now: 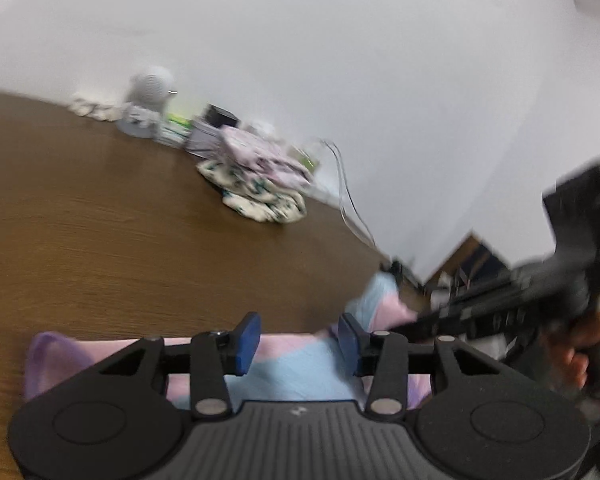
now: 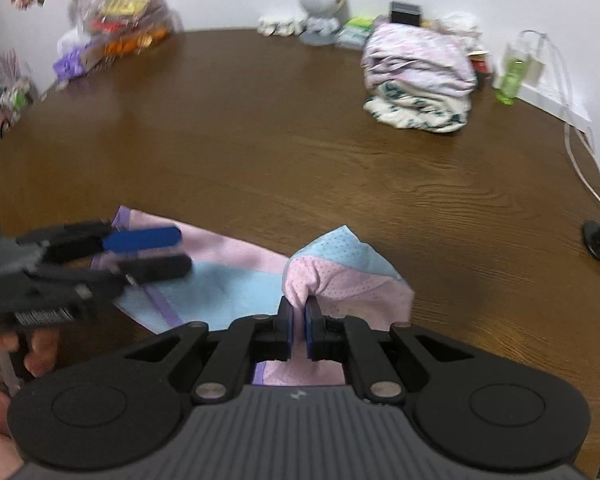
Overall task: Fold clothes
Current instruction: 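Lift the bundle edge with both grippers and fold it over again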
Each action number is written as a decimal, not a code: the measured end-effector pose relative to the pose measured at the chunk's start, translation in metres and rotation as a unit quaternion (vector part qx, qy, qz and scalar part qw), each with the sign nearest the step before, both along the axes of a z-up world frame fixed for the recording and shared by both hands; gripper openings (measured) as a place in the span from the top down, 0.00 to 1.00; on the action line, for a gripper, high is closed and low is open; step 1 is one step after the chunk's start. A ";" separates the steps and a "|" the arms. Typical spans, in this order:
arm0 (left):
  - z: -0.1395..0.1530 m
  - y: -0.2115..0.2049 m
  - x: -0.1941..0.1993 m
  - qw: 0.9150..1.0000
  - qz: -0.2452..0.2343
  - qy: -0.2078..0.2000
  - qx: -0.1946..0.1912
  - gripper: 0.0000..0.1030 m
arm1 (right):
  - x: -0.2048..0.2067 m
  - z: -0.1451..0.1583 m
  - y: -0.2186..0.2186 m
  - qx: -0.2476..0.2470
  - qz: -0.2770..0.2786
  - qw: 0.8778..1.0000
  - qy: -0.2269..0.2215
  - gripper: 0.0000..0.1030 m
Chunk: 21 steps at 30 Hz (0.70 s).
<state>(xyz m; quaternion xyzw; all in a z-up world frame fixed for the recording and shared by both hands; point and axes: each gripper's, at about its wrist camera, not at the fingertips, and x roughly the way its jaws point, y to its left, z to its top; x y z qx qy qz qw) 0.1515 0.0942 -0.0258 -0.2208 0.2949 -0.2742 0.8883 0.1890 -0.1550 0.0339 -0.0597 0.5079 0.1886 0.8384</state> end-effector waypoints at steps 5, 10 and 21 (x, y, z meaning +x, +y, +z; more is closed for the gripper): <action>-0.009 0.013 0.010 0.999 0.013 0.035 -0.019 0.59 | 0.007 -0.016 0.022 0.015 0.011 1.000 0.023 0.93; -0.009 0.015 0.007 0.999 0.016 0.028 -0.022 0.58 | 0.006 -0.028 0.023 0.093 0.007 0.995 0.039 0.62; 0.012 -0.027 -0.003 0.998 -0.033 -0.036 0.035 0.60 | -0.054 -0.027 -0.037 0.128 0.005 0.987 -0.102 0.64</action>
